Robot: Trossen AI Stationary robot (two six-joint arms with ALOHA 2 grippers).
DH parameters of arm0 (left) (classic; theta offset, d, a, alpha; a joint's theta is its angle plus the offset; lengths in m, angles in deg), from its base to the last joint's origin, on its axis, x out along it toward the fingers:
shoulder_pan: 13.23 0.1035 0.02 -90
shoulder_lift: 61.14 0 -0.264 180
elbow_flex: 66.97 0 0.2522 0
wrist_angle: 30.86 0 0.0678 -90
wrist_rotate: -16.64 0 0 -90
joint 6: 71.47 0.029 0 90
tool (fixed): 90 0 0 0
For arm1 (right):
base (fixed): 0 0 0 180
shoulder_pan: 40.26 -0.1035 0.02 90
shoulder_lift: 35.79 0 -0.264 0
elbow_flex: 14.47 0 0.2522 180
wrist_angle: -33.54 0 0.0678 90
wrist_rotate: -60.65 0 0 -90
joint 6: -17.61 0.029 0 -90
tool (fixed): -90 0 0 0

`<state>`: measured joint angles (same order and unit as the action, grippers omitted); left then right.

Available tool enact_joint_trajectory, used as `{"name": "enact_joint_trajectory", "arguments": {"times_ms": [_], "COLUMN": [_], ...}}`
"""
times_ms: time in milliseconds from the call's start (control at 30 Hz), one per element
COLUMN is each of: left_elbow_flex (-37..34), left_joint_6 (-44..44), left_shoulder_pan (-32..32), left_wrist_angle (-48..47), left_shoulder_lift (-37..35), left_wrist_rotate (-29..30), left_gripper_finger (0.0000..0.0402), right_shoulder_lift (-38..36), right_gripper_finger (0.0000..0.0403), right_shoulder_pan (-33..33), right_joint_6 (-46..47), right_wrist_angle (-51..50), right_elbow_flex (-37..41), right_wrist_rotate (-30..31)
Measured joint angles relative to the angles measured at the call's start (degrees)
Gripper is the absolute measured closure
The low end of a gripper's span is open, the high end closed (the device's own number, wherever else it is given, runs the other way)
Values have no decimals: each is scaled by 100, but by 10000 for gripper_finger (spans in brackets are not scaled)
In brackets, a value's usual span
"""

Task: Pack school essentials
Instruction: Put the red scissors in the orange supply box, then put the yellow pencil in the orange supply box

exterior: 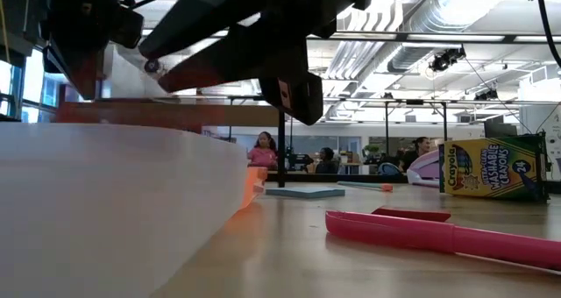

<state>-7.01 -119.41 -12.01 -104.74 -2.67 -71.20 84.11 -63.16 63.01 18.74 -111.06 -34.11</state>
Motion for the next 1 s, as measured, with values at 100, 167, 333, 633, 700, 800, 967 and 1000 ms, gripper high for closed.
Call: {"name": "enact_joint_trajectory", "arguments": {"times_ms": [100,167,333,633,700,800,967,1000], "left_elbow_flex": [0,0,0,0,0,0,0,0], "left_joint_6": [13,13,30,569,684,947,1365,1447], "left_shoulder_pan": [0,0,0,-4,-2,-2,0,0], "left_wrist_angle": [0,0,0,19,39,46,72,95], "left_shoulder_lift": [0,0,0,2,4,4,2,2], "left_wrist_rotate": [0,0,-2,-47,-48,-64,-80,-71], "left_gripper_finger": [401,401,401,400,396,381,338,328], "right_shoulder_lift": [0,0,-1,-236,-333,-492,-717,-750], "right_gripper_finger": [300,287,275,275,274,274,274,274], "right_shoulder_pan": [0,0,2,9,12,11,7,0], "right_joint_6": [108,108,241,215,213,142,-36,-61], "right_wrist_angle": [-2,-2,28,-237,-406,-780,-1473,-1605], "right_elbow_flex": [0,0,0,-263,-366,-571,-964,-1057], "right_wrist_rotate": [-3,-58,-226,4,265,626,1286,1456]}}
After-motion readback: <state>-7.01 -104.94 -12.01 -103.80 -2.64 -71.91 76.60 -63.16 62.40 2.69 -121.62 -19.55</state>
